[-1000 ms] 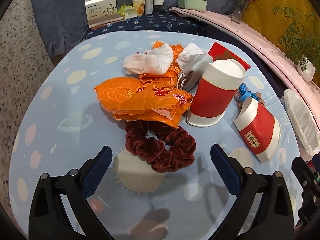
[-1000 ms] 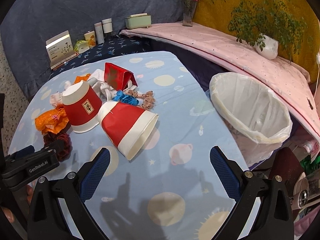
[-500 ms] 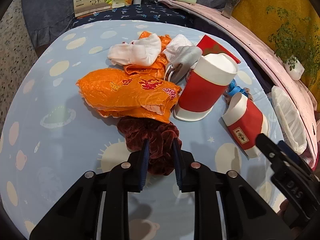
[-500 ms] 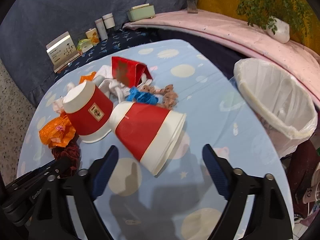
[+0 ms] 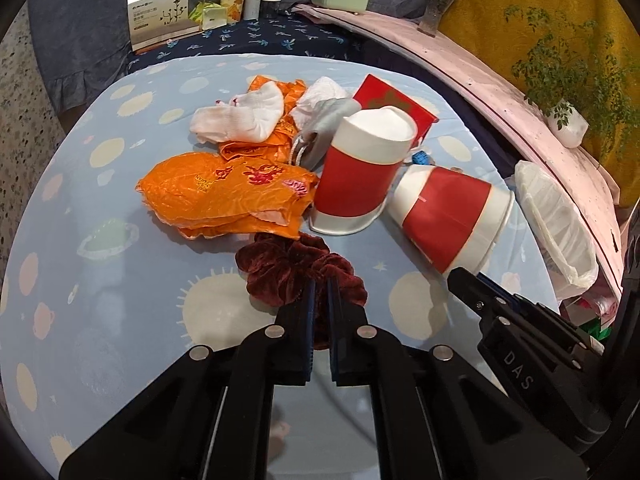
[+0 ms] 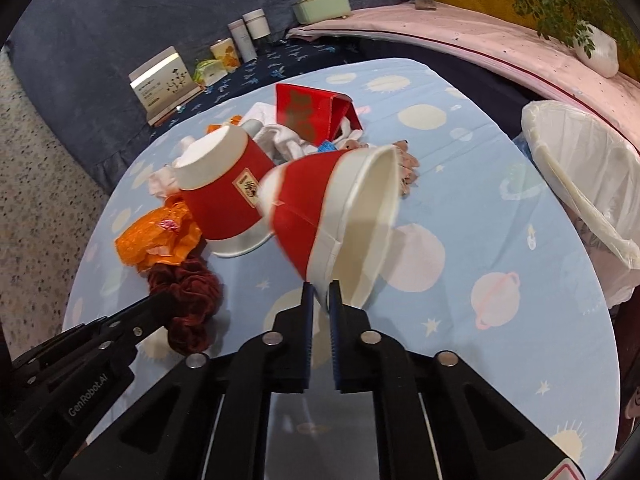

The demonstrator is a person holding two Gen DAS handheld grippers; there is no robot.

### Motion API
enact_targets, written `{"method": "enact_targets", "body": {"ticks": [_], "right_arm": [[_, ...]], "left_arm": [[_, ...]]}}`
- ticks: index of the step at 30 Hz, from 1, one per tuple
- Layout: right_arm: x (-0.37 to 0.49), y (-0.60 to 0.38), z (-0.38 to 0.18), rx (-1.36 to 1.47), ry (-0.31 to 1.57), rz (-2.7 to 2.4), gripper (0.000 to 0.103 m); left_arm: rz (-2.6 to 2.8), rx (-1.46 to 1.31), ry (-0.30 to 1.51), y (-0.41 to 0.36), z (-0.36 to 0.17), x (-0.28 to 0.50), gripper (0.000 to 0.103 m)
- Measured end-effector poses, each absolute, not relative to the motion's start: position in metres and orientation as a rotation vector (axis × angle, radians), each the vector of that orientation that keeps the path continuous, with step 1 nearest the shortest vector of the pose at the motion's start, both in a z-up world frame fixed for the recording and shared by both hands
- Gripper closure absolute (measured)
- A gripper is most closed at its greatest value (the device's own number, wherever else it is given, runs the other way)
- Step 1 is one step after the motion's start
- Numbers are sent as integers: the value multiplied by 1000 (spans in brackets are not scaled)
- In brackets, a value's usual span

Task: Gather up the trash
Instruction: 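Grasp the dark red scrunchie with the left tool while the right tool grasps the lying red cup, then carry scrunchie and red cup over the wastebasket and open both tools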

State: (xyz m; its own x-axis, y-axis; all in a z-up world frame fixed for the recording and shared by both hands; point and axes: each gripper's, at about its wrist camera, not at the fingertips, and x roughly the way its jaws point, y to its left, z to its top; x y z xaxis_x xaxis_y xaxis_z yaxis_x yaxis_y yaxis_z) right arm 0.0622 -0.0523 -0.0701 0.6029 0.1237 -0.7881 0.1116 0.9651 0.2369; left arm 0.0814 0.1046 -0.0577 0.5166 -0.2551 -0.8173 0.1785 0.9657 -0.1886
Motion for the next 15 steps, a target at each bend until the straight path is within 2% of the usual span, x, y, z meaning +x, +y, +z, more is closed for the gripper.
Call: {"method": "enact_targets", "body": {"ticks": [15], "right_arm": [[29, -95, -18, 289, 790, -43, 99]], "left_arm": [[-372, -37, 914, 51, -16, 64, 98]]}}
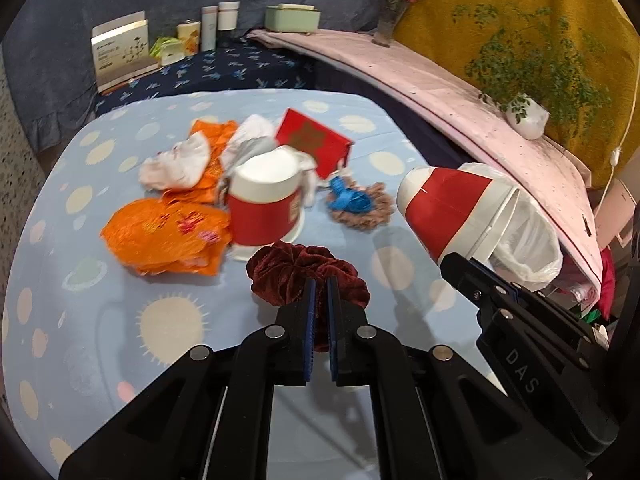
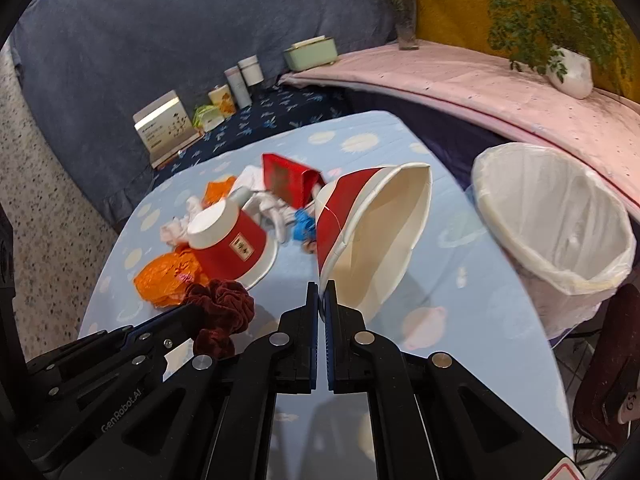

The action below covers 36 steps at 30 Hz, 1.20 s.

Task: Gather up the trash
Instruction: 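Carry scrunchie and red cup over the wastebasket and open both tools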

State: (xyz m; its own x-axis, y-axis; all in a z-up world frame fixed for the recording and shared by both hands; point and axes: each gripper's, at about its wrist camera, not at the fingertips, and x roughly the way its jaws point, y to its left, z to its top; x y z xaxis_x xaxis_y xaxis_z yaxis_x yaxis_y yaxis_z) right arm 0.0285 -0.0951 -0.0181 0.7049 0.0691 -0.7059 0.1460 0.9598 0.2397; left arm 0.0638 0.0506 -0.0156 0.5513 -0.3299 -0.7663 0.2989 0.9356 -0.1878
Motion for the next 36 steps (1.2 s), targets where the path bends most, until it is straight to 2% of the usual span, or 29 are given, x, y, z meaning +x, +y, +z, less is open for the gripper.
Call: {"method": "enact_targets", "body": {"ticks": [15, 36], "right_arm": [[-13, -195, 5, 342, 688, -217, 99], [-8, -319, -23, 417, 687, -410, 99]], "left_arm": [[-525, 61, 861, -55, 8, 54, 98], [-790, 162, 841, -213, 9, 87, 97]]}}
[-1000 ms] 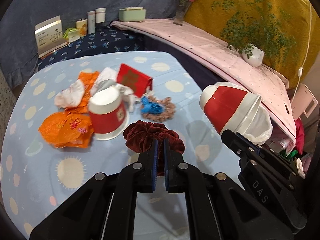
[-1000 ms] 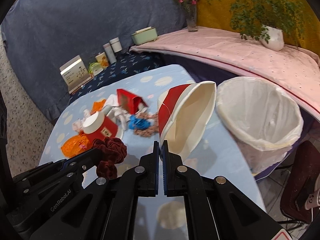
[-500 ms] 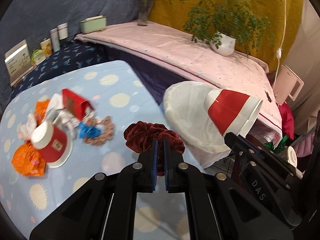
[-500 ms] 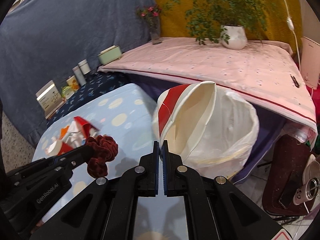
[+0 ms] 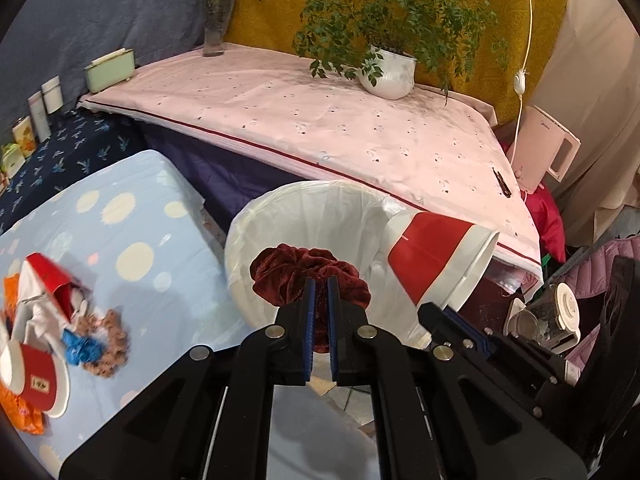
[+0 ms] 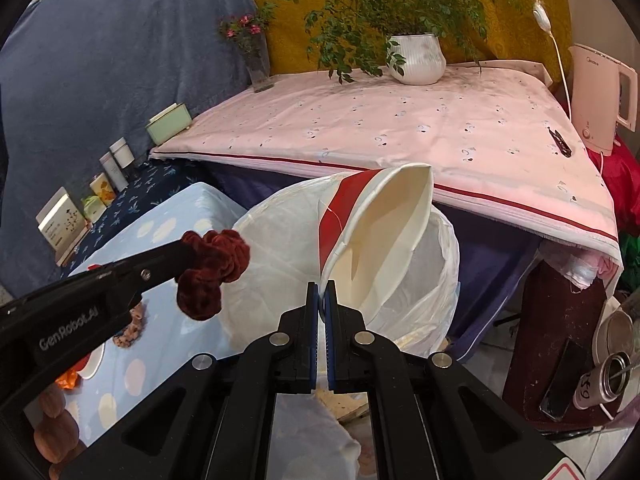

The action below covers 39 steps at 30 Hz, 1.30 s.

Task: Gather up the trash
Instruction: 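Carry scrunchie and red cup over the wastebasket and open both tools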

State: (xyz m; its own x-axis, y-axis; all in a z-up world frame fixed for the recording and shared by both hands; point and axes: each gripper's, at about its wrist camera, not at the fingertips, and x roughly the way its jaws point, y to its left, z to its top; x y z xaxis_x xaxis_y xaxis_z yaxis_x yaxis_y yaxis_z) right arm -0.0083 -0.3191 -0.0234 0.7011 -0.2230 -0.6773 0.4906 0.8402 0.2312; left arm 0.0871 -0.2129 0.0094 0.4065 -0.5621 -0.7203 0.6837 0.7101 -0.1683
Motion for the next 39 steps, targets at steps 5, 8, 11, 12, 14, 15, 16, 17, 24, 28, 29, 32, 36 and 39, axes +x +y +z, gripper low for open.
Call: {"method": "enact_targets", "body": {"ticks": [5, 8, 11, 12, 14, 15, 16, 17, 24, 28, 29, 32, 36, 39], "right_arm": [[4, -323, -26, 410, 692, -411, 99], [10, -323, -27, 407, 684, -412, 90], [12, -322, -27, 410, 679, -421, 77], [12, -321, -26, 412, 676, -424, 75], [12, -319, -24, 416, 674, -422, 72], [12, -317, -23, 417, 672, -422, 68], [11, -315, -22, 417, 671, -421, 67], [11, -312, -21, 416, 670, -417, 65], [10, -286, -12, 397, 669, -388, 53], [11, -268, -5, 382, 669, -363, 52], [12, -264, -3, 378, 670, -356, 51], [13, -248, 1, 366, 671, -335, 49], [16, -226, 6, 352, 673, -305, 46], [19, -209, 8, 346, 677, -281, 43]], "left_arm": [[-804, 108, 888, -221, 4, 106, 88], [-757, 80, 875, -217, 5, 115, 53], [-732, 94, 852, -210, 7, 119, 51], [-719, 105, 845, -206, 7, 120, 50], [-694, 117, 832, -200, 6, 121, 50], [-680, 121, 831, -196, 6, 122, 49], [-667, 122, 831, -192, 6, 122, 49], [-656, 120, 833, -187, 6, 123, 48], [-576, 108, 822, -151, 10, 121, 39], [-523, 81, 827, -123, 12, 121, 34], [-512, 75, 830, -115, 13, 120, 34], [-472, 53, 844, -91, 12, 120, 34], [-420, 37, 848, -59, 12, 118, 34], [-383, 16, 855, -33, 11, 117, 34]]}}
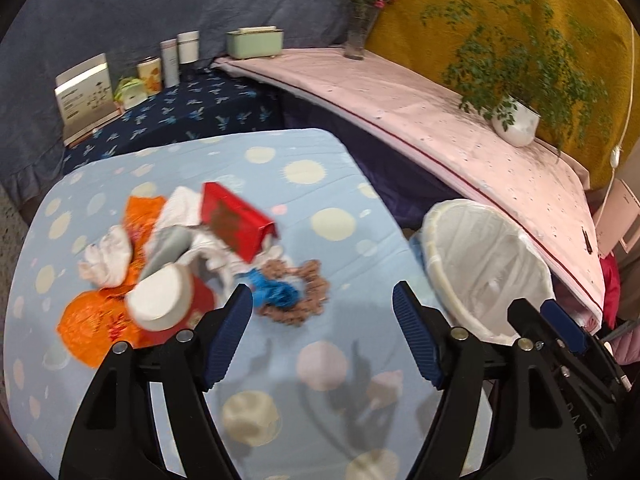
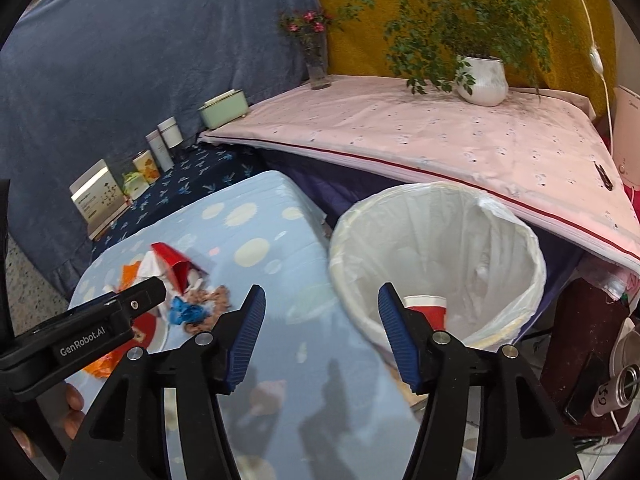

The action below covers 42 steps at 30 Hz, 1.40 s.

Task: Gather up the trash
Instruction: 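Carry scrunchie and red cup over the wastebasket and open both tools, then move both tools back to the pile and grasp the upright red cup with the right tool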

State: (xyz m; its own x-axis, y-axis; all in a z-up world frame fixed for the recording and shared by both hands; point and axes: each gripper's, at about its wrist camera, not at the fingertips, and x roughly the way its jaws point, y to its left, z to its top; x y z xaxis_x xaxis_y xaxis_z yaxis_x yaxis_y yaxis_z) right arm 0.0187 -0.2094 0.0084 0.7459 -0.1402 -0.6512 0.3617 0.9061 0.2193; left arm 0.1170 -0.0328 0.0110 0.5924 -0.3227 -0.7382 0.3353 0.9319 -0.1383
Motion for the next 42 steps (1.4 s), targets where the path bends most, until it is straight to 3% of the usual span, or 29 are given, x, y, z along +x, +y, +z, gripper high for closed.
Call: {"method": "enact_targets", "body": {"ticks": [8, 12, 23, 29, 42], "right_arm": [[28, -164, 13, 312, 690, -209, 40], [32, -143, 14, 307, 695, -174, 35], [48, -79, 8, 286, 732, -76, 31], [62, -49, 3, 296, 754, -29, 25], [110, 2, -28, 330, 816, -20, 21]], "left_arm": [[-277, -27, 862, 27, 9, 115, 33], [-210, -57, 861, 56, 5, 113, 25], [-65, -126, 901, 134, -13, 115, 24], [-9, -163, 924, 166, -24, 119, 17], [56, -226, 958, 214, -42, 133, 15]]}}
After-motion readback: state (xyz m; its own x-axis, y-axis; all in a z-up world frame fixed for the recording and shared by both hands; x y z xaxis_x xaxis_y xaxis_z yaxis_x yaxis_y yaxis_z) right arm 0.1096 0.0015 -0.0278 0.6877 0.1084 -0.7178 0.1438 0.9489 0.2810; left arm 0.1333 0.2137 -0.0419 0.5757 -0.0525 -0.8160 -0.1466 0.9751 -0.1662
